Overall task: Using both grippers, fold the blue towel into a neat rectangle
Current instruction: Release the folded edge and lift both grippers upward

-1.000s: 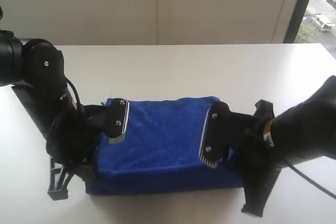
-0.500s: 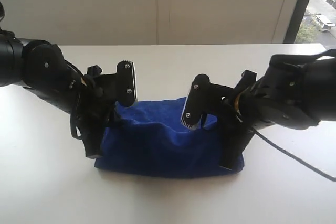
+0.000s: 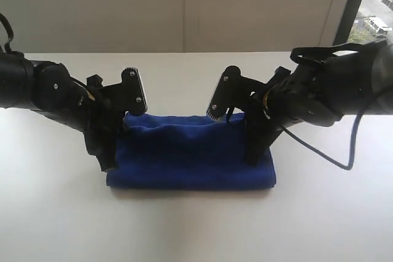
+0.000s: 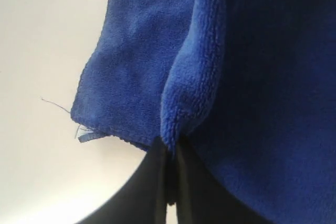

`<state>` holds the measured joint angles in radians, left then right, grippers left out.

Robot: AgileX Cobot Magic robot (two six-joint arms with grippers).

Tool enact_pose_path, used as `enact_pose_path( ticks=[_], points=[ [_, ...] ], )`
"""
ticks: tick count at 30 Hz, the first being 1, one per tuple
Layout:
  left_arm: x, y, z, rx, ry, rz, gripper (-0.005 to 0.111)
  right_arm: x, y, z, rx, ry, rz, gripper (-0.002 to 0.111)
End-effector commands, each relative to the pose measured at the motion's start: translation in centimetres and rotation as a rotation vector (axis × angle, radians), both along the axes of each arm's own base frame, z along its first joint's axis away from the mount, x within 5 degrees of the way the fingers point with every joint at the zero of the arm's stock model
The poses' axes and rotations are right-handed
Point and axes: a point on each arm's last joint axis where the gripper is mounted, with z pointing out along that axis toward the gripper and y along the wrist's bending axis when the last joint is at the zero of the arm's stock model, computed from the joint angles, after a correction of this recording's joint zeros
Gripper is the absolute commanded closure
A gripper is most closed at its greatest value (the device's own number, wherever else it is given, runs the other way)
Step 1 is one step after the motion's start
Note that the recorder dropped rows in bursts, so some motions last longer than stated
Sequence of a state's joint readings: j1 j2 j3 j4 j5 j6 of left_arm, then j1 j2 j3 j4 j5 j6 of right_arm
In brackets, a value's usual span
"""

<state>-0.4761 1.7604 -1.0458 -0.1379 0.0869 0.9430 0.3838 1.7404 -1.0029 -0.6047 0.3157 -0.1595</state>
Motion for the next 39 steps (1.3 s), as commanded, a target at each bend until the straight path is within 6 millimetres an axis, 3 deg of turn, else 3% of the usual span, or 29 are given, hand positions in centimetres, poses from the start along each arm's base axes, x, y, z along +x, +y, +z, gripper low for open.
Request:
enact_pose_path(
  ticks=[1,8,13,19,21,23,25,27,28,32,34,36,37,39],
  points=[
    [0.6,0.0,-0.3,-0.024,-0.051,0.027,0.107,1.3,-0.1,-0.4,0.000,-0.009,-0.008,0.108],
    [2.1,0.1,-1.1,-0.054,-0.159,0.064,0.107,3.9,-1.0,-1.5,0.036,-0.029,-0.050,0.108],
    [3.0,0.5,-3.0,-0.044,-0.163,0.090,0.107,4.7,-1.1,-2.7,0.062,-0.030,-0.050,0.108],
    [3.3,0.5,-4.0,-0.040,-0.170,0.094,0.107,5.5,-1.2,-3.8,0.101,-0.055,-0.019,0.108],
    [3.4,0.4,-4.3,-0.039,-0.175,0.095,0.099,5.7,-1.6,-4.0,0.100,-0.052,-0.029,0.108],
    [3.4,0.4,-4.4,-0.037,-0.173,0.095,0.078,5.8,-2.2,-4.0,0.100,-0.053,-0.044,0.100],
    [3.7,0.4,-4.2,-0.049,-0.208,0.101,0.054,5.9,-2.4,-4.0,0.100,-0.055,-0.048,0.078],
    [4.0,0.4,-3.8,-0.064,-0.255,0.108,0.045,5.8,-2.4,-3.9,0.098,-0.054,-0.051,0.060],
    [4.1,0.4,-3.7,-0.069,-0.272,0.111,0.044,5.8,-2.4,-3.7,0.096,-0.055,-0.053,0.057],
    [4.0,0.4,-1.6,-0.096,-0.337,0.113,0.047,5.5,-2.8,-1.5,0.049,-0.105,-0.022,0.056],
    [3.5,0.6,0.9,-0.146,-0.360,0.138,0.053,5.1,-2.8,1.8,0.109,-0.191,-0.040,0.056],
    [3.0,0.7,1.7,-0.189,-0.308,0.177,0.061,4.8,-2.8,3.1,0.203,-0.208,-0.119,0.058],
    [2.7,0.8,1.9,-0.219,-0.264,0.211,0.068,4.6,-2.8,3.9,0.279,-0.214,-0.183,0.063],
    [2.2,0.8,1.6,-0.251,-0.167,0.267,0.090,4.4,-2.9,4.4,0.354,-0.214,-0.248,0.090]
  ],
)
